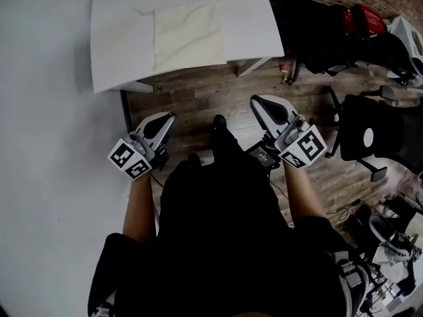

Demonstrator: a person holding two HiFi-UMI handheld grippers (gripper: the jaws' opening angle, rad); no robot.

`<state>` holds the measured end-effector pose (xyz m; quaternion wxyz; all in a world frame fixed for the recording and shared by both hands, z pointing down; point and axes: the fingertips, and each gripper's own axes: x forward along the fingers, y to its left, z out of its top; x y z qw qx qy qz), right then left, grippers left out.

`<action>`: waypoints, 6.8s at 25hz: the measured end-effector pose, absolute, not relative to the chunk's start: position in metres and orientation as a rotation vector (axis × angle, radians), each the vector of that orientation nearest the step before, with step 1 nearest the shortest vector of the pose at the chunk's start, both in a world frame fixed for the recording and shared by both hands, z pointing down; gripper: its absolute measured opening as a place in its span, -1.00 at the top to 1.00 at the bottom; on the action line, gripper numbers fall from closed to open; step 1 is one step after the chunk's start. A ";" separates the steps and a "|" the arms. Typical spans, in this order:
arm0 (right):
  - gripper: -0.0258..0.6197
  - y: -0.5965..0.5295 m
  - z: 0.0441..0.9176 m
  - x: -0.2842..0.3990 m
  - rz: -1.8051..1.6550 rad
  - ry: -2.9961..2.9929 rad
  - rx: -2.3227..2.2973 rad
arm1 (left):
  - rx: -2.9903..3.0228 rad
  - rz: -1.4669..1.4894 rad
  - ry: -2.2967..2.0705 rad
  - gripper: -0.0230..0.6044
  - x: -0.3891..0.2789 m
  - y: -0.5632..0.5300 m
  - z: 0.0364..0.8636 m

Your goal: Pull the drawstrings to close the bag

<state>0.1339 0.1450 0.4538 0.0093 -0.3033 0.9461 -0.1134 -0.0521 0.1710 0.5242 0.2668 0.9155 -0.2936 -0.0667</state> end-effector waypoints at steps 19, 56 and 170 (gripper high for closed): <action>0.90 0.002 0.476 0.117 -0.447 2.980 -0.784 | 2.483 -0.057 -0.936 0.87 -0.085 0.031 0.521; 0.40 -0.267 0.651 0.153 -0.454 3.596 -0.960 | 2.615 0.611 -0.964 0.83 -0.221 -0.248 0.660; 0.81 -0.326 0.182 0.175 0.975 2.934 -1.368 | 3.060 0.619 -1.699 0.79 -0.248 -0.290 0.204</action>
